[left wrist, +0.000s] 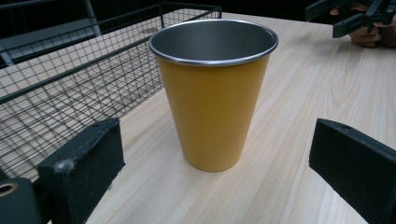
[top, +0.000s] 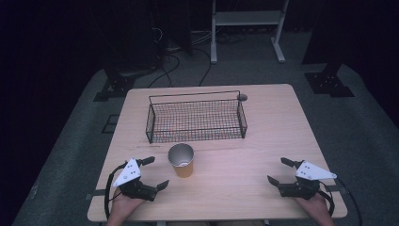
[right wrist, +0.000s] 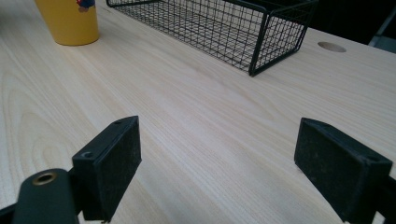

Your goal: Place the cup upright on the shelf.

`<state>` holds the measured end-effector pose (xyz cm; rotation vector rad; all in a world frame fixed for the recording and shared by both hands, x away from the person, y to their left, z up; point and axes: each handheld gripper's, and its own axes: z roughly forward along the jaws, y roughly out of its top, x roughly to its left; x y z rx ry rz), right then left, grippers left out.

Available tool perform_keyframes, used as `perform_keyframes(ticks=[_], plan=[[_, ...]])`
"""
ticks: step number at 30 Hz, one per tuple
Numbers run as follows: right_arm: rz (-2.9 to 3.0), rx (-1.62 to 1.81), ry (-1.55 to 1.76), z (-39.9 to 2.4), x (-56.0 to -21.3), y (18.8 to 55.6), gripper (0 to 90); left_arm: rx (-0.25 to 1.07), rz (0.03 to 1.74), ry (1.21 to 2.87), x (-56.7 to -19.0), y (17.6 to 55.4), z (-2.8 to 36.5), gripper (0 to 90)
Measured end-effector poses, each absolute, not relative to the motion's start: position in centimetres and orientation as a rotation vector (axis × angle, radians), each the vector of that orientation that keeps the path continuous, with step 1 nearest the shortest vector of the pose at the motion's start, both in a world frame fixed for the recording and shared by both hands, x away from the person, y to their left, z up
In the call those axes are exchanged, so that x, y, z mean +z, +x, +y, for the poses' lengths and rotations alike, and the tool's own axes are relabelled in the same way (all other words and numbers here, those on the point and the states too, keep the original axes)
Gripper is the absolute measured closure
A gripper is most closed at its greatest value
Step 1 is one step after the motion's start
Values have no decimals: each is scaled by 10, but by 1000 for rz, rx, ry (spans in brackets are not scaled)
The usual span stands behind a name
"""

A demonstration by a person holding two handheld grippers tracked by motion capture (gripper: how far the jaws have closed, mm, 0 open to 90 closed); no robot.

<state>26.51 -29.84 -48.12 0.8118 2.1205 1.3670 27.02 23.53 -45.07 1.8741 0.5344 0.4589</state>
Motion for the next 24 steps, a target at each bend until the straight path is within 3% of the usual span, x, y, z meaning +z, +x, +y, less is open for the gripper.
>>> perform_keyframes(ticks=[24], plan=[[2121,1367,807,-298,-481,265,137,406,518,1889,-454,297,201,21]])
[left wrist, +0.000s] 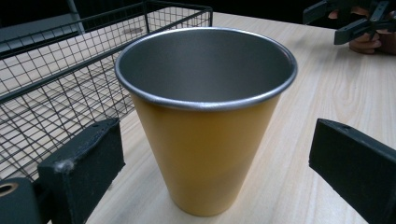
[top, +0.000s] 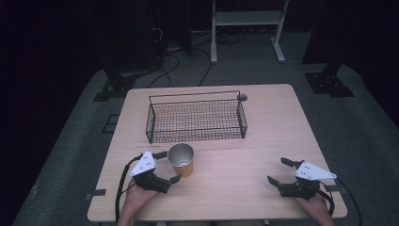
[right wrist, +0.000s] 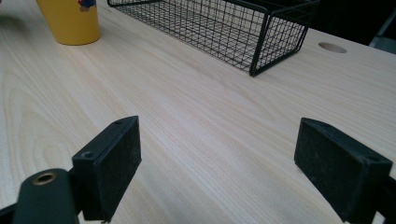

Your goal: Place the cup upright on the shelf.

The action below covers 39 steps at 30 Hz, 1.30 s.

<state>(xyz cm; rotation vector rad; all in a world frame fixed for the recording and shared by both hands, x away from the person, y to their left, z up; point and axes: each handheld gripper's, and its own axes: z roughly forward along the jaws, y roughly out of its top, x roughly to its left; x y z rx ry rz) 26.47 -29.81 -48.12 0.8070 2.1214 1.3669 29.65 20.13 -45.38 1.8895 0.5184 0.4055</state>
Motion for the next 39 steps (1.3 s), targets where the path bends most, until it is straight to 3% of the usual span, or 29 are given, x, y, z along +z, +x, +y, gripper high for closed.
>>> perform_keyframes(ticks=[23,31,39], plan=[[2124,1375,802,-299,-481,265,138,373,501,1876,-451,319,176,24],[2124,1377,807,-299,-481,265,137,360,481,1867,-452,321,177,114],[2120,1382,816,-299,-481,266,137,356,469,1868,-451,320,176,124]])
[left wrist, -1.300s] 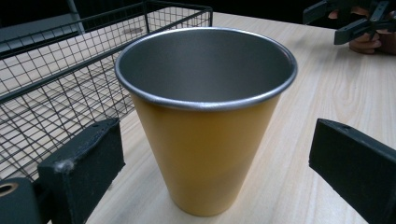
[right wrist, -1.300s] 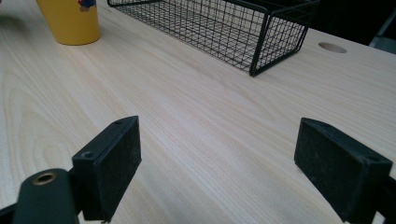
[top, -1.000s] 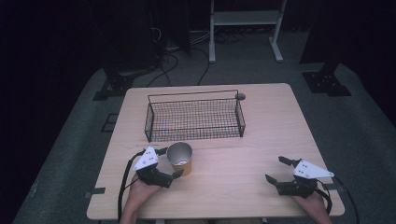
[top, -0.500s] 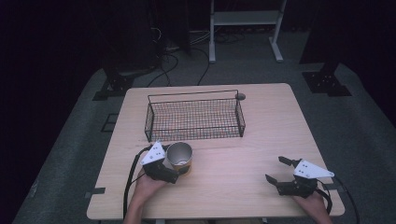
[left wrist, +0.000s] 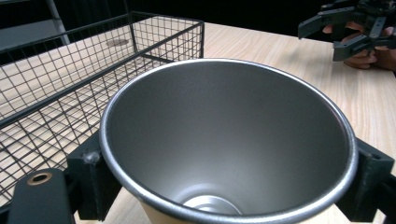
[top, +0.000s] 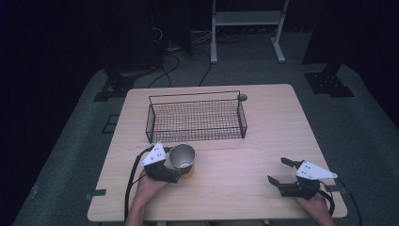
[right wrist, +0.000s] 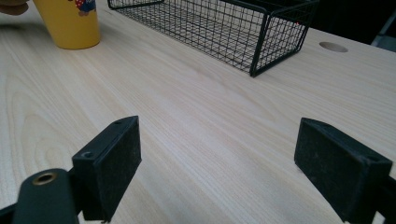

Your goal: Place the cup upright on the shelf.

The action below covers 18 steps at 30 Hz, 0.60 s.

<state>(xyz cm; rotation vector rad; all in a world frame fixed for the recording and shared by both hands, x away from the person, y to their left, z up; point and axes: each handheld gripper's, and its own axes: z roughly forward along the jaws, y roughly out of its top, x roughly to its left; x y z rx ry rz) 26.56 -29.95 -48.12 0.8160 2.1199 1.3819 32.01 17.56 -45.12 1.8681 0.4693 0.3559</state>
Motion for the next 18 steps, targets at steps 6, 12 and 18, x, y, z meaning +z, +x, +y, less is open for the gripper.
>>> perform_keyframes(ticks=[6,12,18], plan=[[2119,1382,819,-299,-481,266,137,358,462,1823,-448,320,176,127],[2119,1383,822,-300,-481,266,137,352,432,1817,-434,323,173,127],[2117,1385,825,-300,-481,266,137,346,409,1832,-425,332,167,127]])
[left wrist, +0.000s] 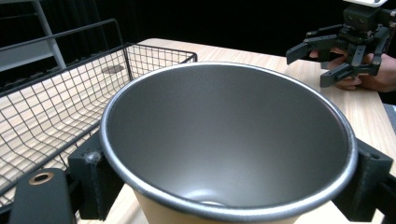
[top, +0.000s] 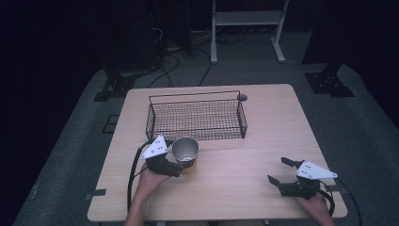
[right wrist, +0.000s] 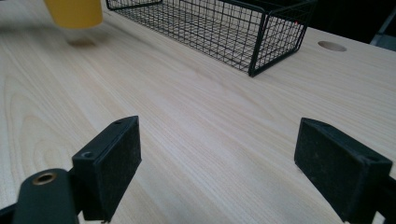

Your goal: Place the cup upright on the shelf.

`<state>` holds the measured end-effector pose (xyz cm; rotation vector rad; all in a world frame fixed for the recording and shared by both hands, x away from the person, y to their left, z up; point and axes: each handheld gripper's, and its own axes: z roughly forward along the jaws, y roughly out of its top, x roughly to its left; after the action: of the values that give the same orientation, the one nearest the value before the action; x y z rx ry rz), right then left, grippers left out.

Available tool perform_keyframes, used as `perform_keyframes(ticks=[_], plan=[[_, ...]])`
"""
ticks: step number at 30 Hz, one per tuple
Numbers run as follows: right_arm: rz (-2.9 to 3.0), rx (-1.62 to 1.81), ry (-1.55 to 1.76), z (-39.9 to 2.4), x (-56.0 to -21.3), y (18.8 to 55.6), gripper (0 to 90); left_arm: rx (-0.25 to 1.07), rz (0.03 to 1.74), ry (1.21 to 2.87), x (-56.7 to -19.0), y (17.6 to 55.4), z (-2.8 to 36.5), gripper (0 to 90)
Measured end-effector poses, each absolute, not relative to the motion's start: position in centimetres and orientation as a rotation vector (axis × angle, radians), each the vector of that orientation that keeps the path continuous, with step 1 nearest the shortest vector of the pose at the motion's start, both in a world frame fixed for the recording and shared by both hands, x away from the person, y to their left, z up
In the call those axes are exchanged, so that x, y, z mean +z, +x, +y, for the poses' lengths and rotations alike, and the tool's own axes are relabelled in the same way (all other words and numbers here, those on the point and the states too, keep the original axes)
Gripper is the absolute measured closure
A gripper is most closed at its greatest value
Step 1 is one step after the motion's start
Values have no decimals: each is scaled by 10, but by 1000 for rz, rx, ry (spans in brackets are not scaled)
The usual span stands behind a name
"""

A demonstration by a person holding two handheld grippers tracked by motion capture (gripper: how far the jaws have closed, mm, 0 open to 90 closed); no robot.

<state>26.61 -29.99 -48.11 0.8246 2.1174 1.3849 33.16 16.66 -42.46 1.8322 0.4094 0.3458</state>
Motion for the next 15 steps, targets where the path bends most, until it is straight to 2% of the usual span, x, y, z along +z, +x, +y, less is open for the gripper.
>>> perform_keyframes(ticks=[15], plan=[[2114,1387,828,-300,-481,266,137,277,394,1816,-404,360,163,127]])
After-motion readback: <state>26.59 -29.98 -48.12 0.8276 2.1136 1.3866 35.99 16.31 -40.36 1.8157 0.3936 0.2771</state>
